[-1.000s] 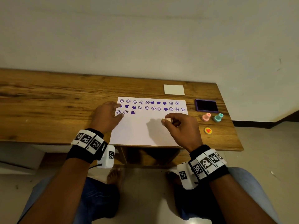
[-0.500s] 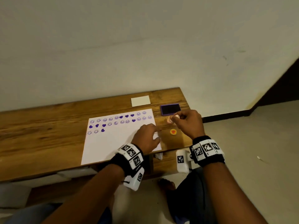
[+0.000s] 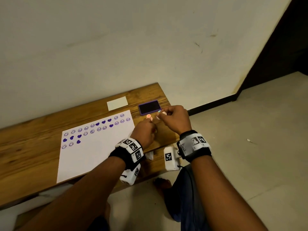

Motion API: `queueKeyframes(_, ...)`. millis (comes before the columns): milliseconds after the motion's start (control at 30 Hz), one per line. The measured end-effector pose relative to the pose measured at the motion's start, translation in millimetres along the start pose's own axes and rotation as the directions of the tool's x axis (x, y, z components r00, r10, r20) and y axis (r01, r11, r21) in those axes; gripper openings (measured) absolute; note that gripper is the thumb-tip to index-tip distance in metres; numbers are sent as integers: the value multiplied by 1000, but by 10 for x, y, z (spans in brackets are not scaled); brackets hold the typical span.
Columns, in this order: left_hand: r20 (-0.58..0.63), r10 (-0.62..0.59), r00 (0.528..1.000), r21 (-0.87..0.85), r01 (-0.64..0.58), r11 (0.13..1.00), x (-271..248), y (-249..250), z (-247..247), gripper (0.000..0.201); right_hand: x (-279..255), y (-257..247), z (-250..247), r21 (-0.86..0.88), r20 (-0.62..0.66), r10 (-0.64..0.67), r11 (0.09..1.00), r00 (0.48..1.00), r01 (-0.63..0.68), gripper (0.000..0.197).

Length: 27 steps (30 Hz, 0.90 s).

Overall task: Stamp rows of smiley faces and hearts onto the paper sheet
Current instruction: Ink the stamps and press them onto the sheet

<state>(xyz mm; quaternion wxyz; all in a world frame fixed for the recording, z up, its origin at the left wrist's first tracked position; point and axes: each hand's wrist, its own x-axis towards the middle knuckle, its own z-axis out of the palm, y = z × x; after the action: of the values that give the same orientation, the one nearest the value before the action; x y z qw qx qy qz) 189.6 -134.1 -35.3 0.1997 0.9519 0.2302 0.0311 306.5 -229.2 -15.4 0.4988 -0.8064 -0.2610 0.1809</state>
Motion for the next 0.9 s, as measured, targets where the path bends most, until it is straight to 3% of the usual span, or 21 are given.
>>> queueKeyframes(67,-27,-56,998,-70,54,996,-29,-2,-26,21,-1,0,14,59,14,24,998,1000,-25,12)
queueKeyframes(133,-59,-175,983,-259,154,954,-51,-18,-86,22,-7,-6,25,135,26,52,989,998,-55,10)
queueKeyframes(167,-51,-258,965,-431,212,877,-73,-39,-137,25,-16,-25,36,169,29,54,984,998,-59,9)
queueKeyframes(233,20,-392,920,-759,269,593,-131,-68,-249,29,-40,-76,55,228,38,57,971,998,-64,5)
queueKeyframes(267,50,-424,904,-844,265,466,-166,-74,-296,29,-58,-102,60,265,54,62,961,997,-74,4)
queueKeyframes(333,53,-441,896,-901,234,366,-237,-105,-383,31,-114,-183,84,339,108,56,936,993,-90,5)
queueKeyframes(533,40,-390,920,-946,161,281,-362,-128,-483,31,-194,-234,165,363,214,-9,929,977,-70,12)
queueKeyframes(900,34,-352,935,-952,137,273,-353,-112,-470,31,-173,-178,162,389,284,-73,920,956,-45,13)
